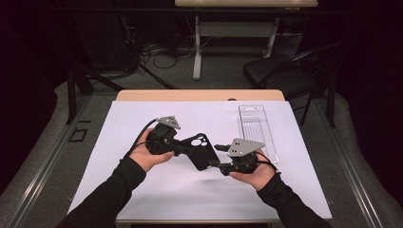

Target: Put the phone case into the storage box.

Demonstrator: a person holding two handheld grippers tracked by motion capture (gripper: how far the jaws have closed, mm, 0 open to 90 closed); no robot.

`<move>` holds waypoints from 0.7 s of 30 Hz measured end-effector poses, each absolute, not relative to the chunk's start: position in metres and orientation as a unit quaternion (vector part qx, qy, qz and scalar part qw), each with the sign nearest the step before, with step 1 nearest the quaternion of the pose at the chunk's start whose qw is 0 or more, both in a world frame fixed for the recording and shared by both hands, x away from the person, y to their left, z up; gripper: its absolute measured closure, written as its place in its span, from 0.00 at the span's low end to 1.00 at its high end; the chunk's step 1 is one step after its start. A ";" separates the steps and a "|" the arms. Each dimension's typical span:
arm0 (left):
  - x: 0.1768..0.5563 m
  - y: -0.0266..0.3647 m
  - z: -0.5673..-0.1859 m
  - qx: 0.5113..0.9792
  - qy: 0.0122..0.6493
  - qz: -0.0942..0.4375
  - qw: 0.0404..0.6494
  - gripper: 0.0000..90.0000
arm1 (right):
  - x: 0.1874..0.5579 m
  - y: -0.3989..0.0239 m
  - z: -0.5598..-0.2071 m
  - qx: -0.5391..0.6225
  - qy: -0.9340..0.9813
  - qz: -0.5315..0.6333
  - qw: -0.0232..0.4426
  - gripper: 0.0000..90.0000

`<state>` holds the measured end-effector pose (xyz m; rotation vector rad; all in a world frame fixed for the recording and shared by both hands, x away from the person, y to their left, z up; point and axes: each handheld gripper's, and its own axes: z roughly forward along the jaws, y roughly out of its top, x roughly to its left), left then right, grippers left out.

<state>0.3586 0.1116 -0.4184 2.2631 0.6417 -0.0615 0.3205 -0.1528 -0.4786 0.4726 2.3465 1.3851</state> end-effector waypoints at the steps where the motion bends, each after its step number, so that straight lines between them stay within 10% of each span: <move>1: 0.358 0.111 -0.418 0.888 0.253 -0.022 0.382 0.91 | 0.320 -0.152 -0.478 0.169 0.834 0.492 0.186 0.51; 21: 0.357 0.099 -0.417 0.901 0.260 -0.006 0.348 0.90 | 0.319 -0.149 -0.458 0.191 0.820 0.490 0.226 0.52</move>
